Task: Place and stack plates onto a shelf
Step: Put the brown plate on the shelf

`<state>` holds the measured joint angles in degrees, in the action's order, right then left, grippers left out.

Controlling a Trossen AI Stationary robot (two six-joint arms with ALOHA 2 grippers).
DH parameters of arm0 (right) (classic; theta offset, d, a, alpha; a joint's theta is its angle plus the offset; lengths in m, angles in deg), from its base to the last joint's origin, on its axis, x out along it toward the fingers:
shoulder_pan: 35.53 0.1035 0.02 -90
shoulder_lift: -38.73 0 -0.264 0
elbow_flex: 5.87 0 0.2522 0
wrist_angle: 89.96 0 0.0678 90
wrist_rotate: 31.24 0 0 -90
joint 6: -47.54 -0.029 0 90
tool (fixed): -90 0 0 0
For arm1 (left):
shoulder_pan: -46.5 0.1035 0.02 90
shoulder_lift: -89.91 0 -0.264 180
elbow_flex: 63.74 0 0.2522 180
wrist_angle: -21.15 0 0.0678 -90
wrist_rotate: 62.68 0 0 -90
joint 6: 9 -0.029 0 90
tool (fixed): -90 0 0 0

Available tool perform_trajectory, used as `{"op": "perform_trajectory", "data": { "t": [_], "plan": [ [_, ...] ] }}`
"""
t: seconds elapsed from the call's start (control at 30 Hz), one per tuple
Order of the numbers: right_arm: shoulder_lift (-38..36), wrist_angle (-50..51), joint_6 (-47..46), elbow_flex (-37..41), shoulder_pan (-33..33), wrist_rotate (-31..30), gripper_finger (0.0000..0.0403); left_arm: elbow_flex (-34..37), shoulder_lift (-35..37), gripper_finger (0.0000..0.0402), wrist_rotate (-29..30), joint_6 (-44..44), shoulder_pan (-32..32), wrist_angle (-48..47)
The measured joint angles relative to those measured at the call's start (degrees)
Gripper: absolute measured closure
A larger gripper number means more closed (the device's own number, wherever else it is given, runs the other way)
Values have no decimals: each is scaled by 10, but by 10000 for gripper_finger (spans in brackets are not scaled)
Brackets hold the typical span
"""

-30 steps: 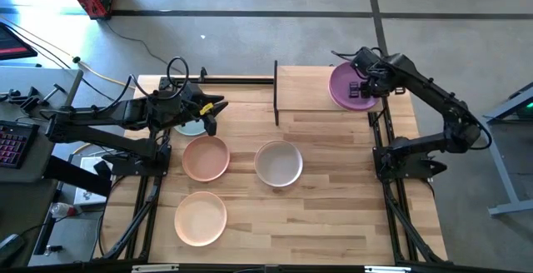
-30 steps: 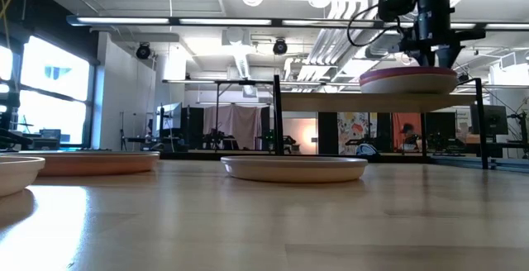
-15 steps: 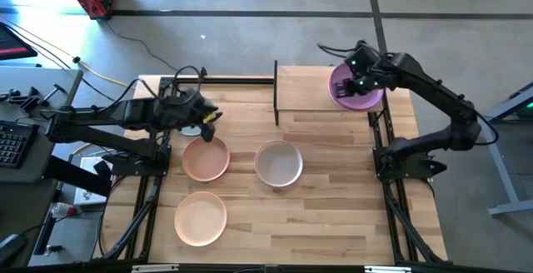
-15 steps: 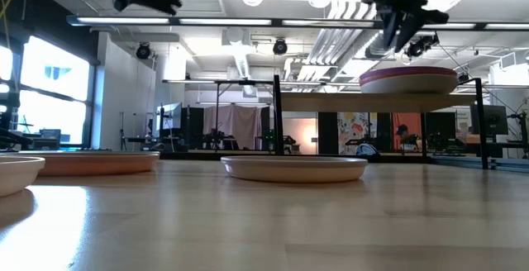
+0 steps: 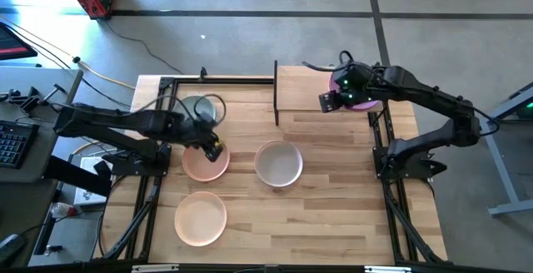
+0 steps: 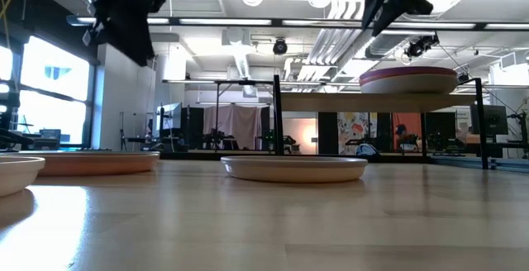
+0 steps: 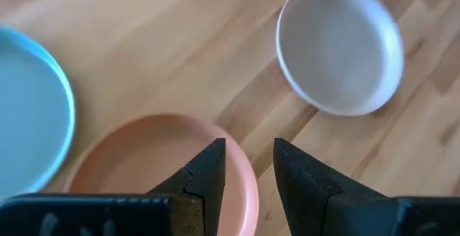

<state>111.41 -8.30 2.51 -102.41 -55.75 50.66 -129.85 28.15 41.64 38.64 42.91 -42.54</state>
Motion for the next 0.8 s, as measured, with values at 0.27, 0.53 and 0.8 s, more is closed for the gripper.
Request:
{"op": "perform_trajectory", "data": {
  "t": [0.27, 0.53, 0.8],
  "plan": [
    [0, -6, -4, 0, 40, -3, 293, 12, -71, 293, -16, 79, -43, 3],
    [0, -6, 5, 0, 66, -15, 293, 13, -159, 293, -17, 147, -75, 7],
    [0, -4, 31, 0, 83, -14, 293, 13, -233, 293, -47, 184, -98, 54]
  ]
}}
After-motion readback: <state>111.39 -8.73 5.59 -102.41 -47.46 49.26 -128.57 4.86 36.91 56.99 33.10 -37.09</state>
